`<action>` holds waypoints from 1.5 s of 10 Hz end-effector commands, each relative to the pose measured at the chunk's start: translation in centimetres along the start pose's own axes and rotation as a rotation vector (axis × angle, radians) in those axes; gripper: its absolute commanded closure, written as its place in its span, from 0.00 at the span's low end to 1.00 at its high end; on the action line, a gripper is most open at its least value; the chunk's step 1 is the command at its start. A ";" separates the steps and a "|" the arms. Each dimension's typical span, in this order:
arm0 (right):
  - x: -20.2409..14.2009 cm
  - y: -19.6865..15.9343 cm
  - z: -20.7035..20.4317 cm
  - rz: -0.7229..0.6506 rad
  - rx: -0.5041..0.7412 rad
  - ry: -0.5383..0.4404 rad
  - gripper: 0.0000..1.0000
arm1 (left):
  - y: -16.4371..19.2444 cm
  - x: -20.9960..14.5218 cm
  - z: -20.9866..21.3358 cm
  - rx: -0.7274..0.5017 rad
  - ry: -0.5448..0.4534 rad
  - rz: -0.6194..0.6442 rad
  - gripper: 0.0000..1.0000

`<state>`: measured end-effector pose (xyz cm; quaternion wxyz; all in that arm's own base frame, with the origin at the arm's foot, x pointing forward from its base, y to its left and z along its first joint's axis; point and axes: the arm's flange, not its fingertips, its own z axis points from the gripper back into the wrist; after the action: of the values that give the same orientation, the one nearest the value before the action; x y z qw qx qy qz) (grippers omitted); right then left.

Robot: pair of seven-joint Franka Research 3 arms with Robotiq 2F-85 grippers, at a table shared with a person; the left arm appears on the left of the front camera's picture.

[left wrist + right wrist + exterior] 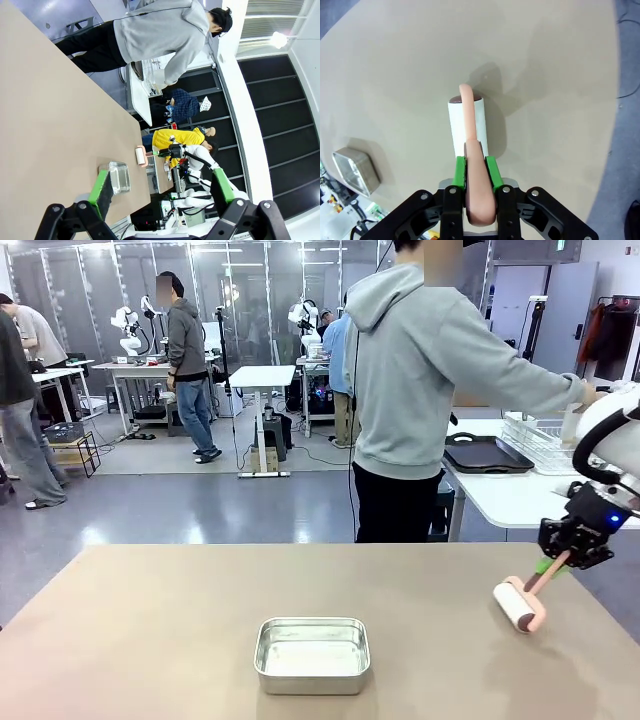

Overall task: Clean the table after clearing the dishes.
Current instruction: When the right (or left) Handle tray is removed, use the right hand (or left hand) to clean the right (or left) side of the table with the Lint Roller.

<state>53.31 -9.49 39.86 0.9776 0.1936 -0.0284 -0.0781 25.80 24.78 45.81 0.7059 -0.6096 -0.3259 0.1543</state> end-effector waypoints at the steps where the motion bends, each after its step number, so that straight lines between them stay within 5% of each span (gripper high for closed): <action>1: 0.1 -1.2 -0.3 0.033 -0.126 -0.078 0.79 | -0.3 0.1 0.2 -0.015 -0.001 -0.012 0.00; 6: 0.0 -1.6 3.5 0.084 -0.233 -0.114 0.79 | -0.3 0.1 0.2 -0.015 -0.001 -0.012 0.00; 12: -2.2 3.0 13.2 0.233 -0.303 -0.209 0.79 | -0.3 0.1 0.2 -0.015 -0.001 -0.012 0.00; 15: -1.5 2.3 12.3 0.205 -0.272 -0.197 0.79 | -0.3 0.1 0.2 -0.015 -0.001 -0.012 0.00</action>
<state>50.56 -11.72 53.31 0.9894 0.0416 -0.1388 0.0044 25.80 24.78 45.81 0.7059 -0.6096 -0.3259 0.1543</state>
